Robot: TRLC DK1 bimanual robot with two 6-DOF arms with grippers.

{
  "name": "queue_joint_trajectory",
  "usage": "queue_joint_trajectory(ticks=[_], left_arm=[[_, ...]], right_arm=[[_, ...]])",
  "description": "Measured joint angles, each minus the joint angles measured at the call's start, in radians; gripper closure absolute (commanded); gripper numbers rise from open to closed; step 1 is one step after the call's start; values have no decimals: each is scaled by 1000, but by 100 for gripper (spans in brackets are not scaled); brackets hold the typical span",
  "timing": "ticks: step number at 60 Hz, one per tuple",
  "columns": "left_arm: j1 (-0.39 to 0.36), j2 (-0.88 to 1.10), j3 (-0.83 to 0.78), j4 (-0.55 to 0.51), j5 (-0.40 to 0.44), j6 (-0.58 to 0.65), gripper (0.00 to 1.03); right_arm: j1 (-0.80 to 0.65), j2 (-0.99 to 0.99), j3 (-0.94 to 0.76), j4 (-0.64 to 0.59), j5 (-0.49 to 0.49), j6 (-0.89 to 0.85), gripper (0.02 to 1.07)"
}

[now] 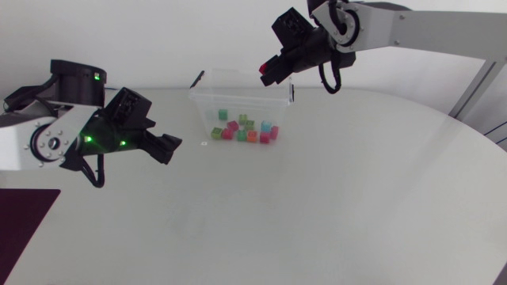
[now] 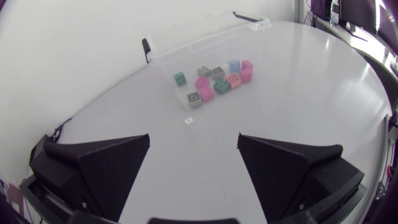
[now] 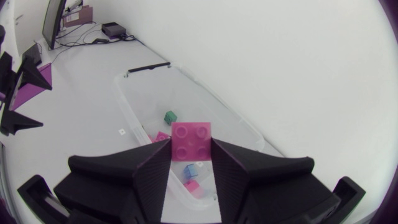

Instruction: Pick up the duplo bricks and place them in the container

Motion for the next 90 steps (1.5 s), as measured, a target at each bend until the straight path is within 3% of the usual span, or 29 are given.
queue_joint_trajectory(ticks=[13, 15, 21, 23, 39, 75, 90], left_arm=[[-6, -123, -106, 64, -15, -3, 4], [-9, -145, -122, 74, -18, -4, 4], [-13, -201, -161, 92, -23, -8, 4], [-13, -214, -168, 94, -26, -11, 4], [-12, -300, -219, 133, -97, -23, 4], [95, -598, -379, 143, -123, -19, 4], [159, -753, -437, 140, -124, -87, 4]], right_arm=[[0, 138, 105, 24, 10, 7, 74], [0, 154, 121, 26, 19, 8, 64], [0, 196, 145, 28, 43, 8, 12], [0, 203, 146, 28, 53, 10, 6], [0, 157, 93, 98, 86, 16, 6], [-74, -553, -704, 478, 294, 14, 6], [-94, -817, -976, 501, 326, 14, 6]])
